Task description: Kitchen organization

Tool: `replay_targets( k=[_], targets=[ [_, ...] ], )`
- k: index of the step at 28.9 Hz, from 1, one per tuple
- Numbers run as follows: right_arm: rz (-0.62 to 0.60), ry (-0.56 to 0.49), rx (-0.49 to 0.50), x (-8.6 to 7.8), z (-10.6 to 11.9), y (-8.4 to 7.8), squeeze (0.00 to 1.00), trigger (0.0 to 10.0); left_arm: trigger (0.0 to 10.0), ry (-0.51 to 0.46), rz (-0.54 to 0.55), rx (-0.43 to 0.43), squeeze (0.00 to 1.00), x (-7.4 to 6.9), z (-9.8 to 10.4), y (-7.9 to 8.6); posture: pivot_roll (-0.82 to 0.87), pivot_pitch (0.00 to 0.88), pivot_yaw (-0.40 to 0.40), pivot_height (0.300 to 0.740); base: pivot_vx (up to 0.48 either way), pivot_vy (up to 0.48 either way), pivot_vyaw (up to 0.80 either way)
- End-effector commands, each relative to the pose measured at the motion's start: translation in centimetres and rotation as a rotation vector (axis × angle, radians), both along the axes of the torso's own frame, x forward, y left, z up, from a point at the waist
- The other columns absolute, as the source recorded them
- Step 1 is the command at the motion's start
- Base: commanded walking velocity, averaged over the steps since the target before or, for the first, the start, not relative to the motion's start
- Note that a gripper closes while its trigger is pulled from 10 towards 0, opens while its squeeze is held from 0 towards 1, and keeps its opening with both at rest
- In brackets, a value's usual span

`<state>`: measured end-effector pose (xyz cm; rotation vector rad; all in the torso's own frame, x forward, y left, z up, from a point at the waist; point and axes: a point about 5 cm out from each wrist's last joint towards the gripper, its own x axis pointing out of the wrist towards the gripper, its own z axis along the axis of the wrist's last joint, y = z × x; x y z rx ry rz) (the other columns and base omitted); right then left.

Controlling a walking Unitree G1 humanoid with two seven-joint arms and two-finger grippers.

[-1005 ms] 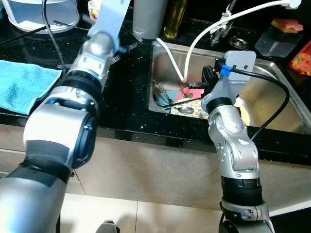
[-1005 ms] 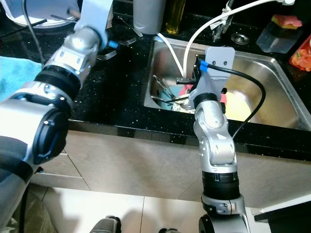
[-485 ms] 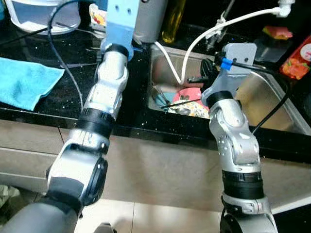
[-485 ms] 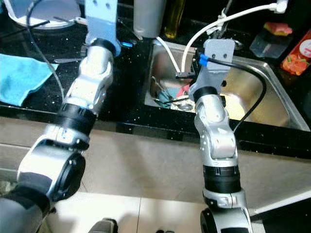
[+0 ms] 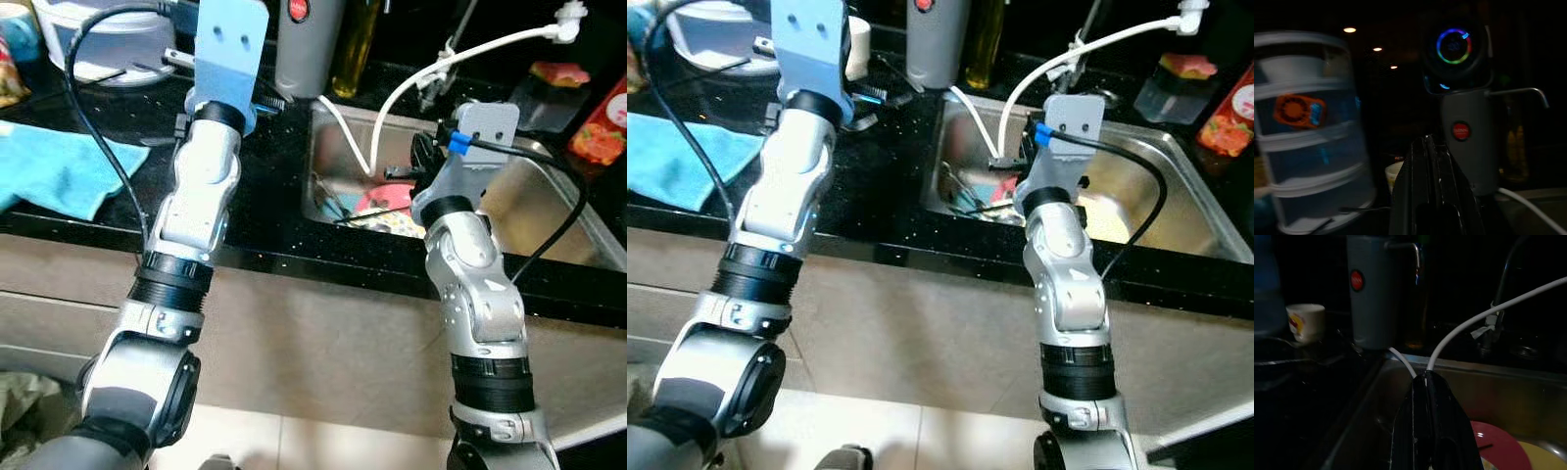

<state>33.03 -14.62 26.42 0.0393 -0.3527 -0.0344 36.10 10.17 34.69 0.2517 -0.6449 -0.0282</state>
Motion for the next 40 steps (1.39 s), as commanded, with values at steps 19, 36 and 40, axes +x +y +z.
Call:
replay_targets(
  k=[19,36,40],
  targets=[
    [-0.050,-0.019,0.030,-0.6,-0.5,-0.7,0.00,10.0,10.0,0.170,-0.012,-0.029,0.00,-0.4,-1.7,0.8,0.30,0.022,-0.026,0.740,0.000,0.000,0.00],
    [-0.048,0.000,0.020,-0.8,-1.0,-0.6,0.00,10.0,10.0,0.209,-0.088,0.040,0.00,-1.8,-3.6,-0.7,0.28,0.037,-0.039,0.740,0.000,0.000,0.00],
    [-0.061,0.026,0.010,-1.1,-2.1,-0.8,0.00,10.0,10.0,0.213,-0.141,0.058,0.00,-2.9,-4.9,-1.4,0.28,0.043,-0.047,0.740,0.000,0.000,0.00]
  ],
)
